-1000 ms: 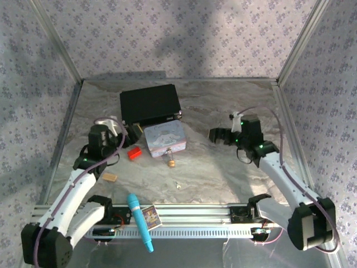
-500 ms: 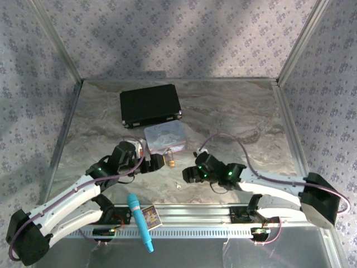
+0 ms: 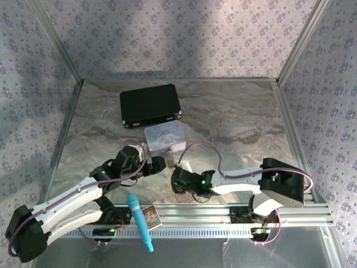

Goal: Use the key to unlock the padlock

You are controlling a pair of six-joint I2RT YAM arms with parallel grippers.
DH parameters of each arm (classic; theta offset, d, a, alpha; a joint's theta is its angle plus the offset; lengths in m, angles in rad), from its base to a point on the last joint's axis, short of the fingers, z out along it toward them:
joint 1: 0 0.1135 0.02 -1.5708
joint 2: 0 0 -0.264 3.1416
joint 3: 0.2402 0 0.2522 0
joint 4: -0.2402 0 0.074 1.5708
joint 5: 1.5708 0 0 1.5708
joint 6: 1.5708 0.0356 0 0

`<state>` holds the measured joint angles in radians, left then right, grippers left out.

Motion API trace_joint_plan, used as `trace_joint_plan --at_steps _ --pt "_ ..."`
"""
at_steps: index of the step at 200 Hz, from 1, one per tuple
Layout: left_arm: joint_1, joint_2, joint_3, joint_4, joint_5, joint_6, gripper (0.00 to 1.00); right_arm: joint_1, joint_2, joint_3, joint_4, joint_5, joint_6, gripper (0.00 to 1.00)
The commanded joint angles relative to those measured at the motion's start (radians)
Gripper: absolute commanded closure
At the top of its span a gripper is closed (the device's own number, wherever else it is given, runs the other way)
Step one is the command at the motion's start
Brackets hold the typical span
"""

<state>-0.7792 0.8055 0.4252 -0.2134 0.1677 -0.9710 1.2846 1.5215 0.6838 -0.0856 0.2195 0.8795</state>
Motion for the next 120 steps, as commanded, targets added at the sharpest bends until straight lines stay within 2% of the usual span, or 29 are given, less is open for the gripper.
trace_joint_plan --at_steps 1,56,81,99,120 --pt "-0.007 -0.037 -0.019 0.007 -0.028 -0.034 0.0 0.024 0.026 0.033 -0.07 0.062 0.047 0.64" --pt "-0.013 -0.045 -0.043 0.035 -0.069 -0.061 0.0 0.039 0.053 -0.012 -0.013 0.062 0.062 0.84" --pt "-0.015 -0.018 -0.046 0.054 -0.071 -0.073 0.0 0.039 0.053 -0.03 0.017 0.059 0.071 0.97" --pt "-0.021 0.005 -0.058 0.085 -0.07 -0.091 0.01 0.033 0.017 -0.075 0.059 0.059 0.083 1.0" --pt "-0.051 0.037 -0.095 0.206 -0.078 -0.173 0.07 -0.01 -0.038 -0.129 0.129 0.015 0.075 1.0"
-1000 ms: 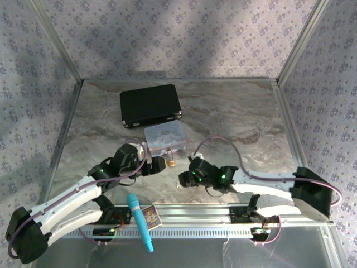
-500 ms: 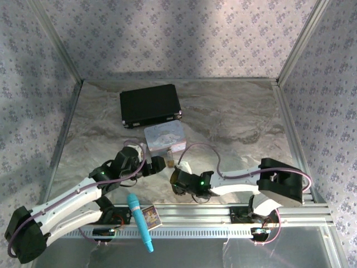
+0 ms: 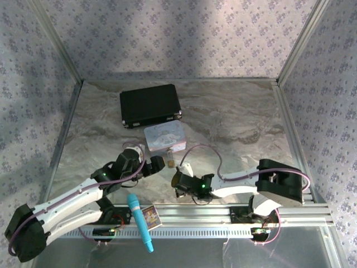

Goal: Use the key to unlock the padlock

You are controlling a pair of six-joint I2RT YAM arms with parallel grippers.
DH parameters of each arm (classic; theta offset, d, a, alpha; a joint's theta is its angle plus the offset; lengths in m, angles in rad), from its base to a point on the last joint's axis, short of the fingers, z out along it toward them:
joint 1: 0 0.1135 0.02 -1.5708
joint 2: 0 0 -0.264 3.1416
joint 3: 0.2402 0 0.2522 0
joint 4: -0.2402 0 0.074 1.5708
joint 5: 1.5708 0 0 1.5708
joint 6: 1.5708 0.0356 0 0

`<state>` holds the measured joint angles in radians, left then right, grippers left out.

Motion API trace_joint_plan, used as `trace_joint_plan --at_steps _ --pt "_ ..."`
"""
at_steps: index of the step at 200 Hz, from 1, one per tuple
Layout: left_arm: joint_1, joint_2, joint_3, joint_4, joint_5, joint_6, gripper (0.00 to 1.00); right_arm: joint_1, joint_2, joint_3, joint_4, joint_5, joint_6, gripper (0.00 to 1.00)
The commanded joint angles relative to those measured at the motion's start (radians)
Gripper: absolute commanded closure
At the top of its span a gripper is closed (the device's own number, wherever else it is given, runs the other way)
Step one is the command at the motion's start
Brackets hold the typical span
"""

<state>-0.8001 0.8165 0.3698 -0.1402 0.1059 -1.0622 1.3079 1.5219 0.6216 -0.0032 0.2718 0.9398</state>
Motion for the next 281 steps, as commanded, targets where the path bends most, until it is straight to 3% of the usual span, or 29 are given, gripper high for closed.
trace_joint_plan --at_steps 1,27,55,76,96,121,200,226,253,281 --pt "-0.033 0.027 -0.042 0.141 -0.018 -0.09 0.08 -0.036 -0.041 -0.068 0.048 -0.04 0.013 1.0" --pt "-0.129 0.066 -0.088 0.299 -0.164 -0.277 0.14 -0.086 -0.115 -0.088 0.058 -0.087 -0.016 1.0" --pt "-0.224 0.091 -0.072 0.341 -0.321 -0.452 0.13 -0.153 -0.219 -0.093 0.033 -0.112 -0.021 1.0" --pt "-0.251 0.137 -0.069 0.334 -0.346 -0.685 0.12 -0.197 -0.29 -0.082 0.02 -0.122 -0.032 1.0" --pt "-0.307 0.222 -0.098 0.512 -0.4 -0.817 0.12 -0.225 -0.329 -0.054 0.002 -0.129 -0.041 1.0" --pt "-0.36 0.323 -0.056 0.624 -0.438 -0.867 0.0 -0.254 -0.337 -0.037 0.024 -0.168 -0.039 1.0" --pt "-0.396 0.532 -0.037 0.943 -0.461 -0.954 0.0 -0.231 -0.208 -0.016 0.25 -0.279 -0.013 1.0" --pt "-0.396 0.531 -0.054 0.959 -0.468 -0.96 0.09 -0.239 -0.217 -0.058 0.316 -0.289 0.01 1.0" --pt "-0.396 0.509 -0.059 0.929 -0.48 -0.96 0.3 -0.242 -0.249 -0.083 0.304 -0.288 0.013 1.0" --pt "-0.396 0.483 -0.033 0.854 -0.467 -0.937 0.44 -0.243 -0.315 -0.12 0.283 -0.263 0.017 1.0"
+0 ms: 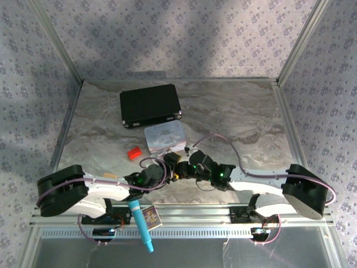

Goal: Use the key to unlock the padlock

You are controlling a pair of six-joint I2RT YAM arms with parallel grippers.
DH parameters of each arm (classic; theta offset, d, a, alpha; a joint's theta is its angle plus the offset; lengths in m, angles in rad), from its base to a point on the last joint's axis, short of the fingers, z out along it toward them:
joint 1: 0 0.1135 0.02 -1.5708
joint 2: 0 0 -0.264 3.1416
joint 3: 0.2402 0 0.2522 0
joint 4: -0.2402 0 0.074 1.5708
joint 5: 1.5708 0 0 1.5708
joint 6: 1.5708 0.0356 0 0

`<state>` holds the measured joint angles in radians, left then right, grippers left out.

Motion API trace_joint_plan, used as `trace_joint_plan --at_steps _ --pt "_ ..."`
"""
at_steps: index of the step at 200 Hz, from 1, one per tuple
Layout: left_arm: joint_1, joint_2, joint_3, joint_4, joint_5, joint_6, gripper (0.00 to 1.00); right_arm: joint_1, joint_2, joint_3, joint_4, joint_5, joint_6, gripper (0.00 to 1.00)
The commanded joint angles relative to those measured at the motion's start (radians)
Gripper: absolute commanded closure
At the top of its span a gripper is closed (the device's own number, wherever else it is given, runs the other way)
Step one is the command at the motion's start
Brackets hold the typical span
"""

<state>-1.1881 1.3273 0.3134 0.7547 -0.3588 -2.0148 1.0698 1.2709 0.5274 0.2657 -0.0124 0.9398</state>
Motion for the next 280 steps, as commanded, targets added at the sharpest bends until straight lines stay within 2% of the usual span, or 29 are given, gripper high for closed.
trace_joint_plan --at_steps 1,17,31,54,79,94,102,124,151,165,181,212,280 --pt "-0.008 -0.028 0.024 -0.041 -0.003 0.016 0.44 -0.005 -0.066 -0.028 0.013 0.021 0.017 1.0" --pt "-0.008 -0.031 0.029 -0.054 -0.001 0.029 0.55 -0.009 -0.103 -0.044 -0.005 0.042 0.01 1.0" --pt "-0.007 -0.041 0.037 -0.129 0.001 0.033 0.61 -0.03 -0.131 -0.056 -0.031 0.041 -0.001 1.0" --pt "-0.004 -0.08 0.043 -0.304 0.011 0.038 0.6 -0.075 -0.178 -0.071 -0.121 0.045 -0.015 1.0" --pt "0.003 -0.188 0.041 -0.51 -0.05 0.096 0.48 -0.123 -0.178 -0.055 -0.248 0.044 -0.056 1.0" --pt "0.005 -0.279 0.059 -0.675 -0.111 0.156 0.37 -0.136 -0.154 -0.027 -0.293 0.057 -0.122 0.74" --pt "0.011 -0.33 0.066 -0.752 -0.139 0.183 0.33 -0.151 -0.127 0.003 -0.327 0.051 -0.163 0.65" --pt "0.02 -0.469 0.069 -0.906 -0.204 0.251 0.29 -0.194 -0.021 0.095 -0.383 0.022 -0.262 0.64" --pt "0.05 -0.6 0.053 -0.993 -0.201 0.335 0.29 -0.212 0.156 0.231 -0.42 -0.007 -0.379 0.58" --pt "0.069 -0.633 0.049 -1.007 -0.166 0.378 0.29 -0.219 0.252 0.299 -0.433 -0.037 -0.425 0.59" --pt "0.092 -0.633 0.064 -1.022 -0.123 0.439 0.29 -0.223 0.342 0.372 -0.447 -0.057 -0.469 0.65" --pt "0.117 -0.597 0.114 -1.063 -0.076 0.53 0.28 -0.228 0.471 0.461 -0.475 -0.082 -0.531 0.66" --pt "0.128 -0.55 0.111 -1.022 -0.057 0.538 0.28 -0.228 0.51 0.461 -0.464 -0.083 -0.533 0.73"
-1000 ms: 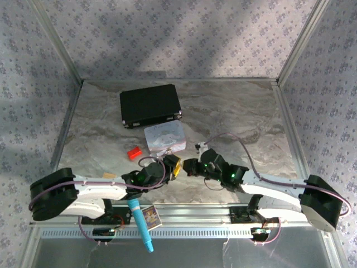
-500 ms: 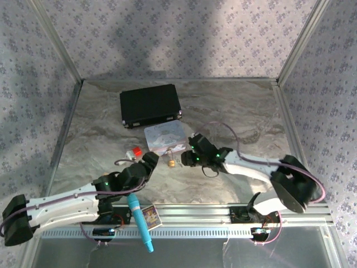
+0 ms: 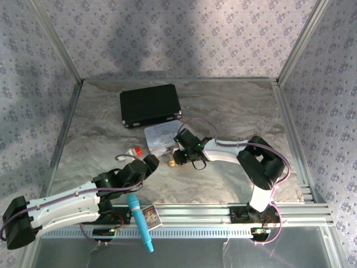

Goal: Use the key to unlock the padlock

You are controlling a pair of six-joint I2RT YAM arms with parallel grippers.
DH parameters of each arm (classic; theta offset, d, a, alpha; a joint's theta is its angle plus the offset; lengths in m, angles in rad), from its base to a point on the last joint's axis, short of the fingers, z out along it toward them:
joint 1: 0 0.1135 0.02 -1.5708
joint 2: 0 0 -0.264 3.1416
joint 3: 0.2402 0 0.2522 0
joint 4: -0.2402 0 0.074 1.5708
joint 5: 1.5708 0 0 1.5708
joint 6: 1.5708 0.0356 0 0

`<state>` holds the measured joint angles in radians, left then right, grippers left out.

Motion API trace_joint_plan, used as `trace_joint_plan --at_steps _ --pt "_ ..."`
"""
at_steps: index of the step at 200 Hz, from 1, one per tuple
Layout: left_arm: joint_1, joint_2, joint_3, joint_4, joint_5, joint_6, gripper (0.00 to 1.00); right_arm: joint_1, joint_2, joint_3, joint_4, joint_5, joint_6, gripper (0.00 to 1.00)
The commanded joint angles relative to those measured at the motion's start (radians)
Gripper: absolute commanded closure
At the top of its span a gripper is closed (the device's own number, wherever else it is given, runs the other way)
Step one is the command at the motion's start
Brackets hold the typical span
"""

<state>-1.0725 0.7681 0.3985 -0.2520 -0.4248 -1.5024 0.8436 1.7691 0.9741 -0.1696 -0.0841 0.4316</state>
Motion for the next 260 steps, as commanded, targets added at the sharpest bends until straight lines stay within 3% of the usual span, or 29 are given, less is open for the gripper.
trace_joint_plan --at_steps 1,116,207,260 --pt "0.013 0.009 0.027 -0.014 0.009 0.025 0.28 -0.002 0.012 0.014 -0.028 -0.011 -0.025 0.73" --pt "0.024 -0.022 0.008 -0.027 0.005 0.008 0.28 0.047 0.033 0.043 -0.103 0.081 -0.045 0.76" --pt "0.025 -0.023 0.005 -0.031 -0.003 0.002 0.28 0.068 -0.012 0.02 -0.106 0.092 -0.021 0.73" --pt "0.025 -0.016 0.007 -0.028 -0.004 0.009 0.28 0.096 -0.017 0.043 -0.161 0.108 -0.04 0.83"
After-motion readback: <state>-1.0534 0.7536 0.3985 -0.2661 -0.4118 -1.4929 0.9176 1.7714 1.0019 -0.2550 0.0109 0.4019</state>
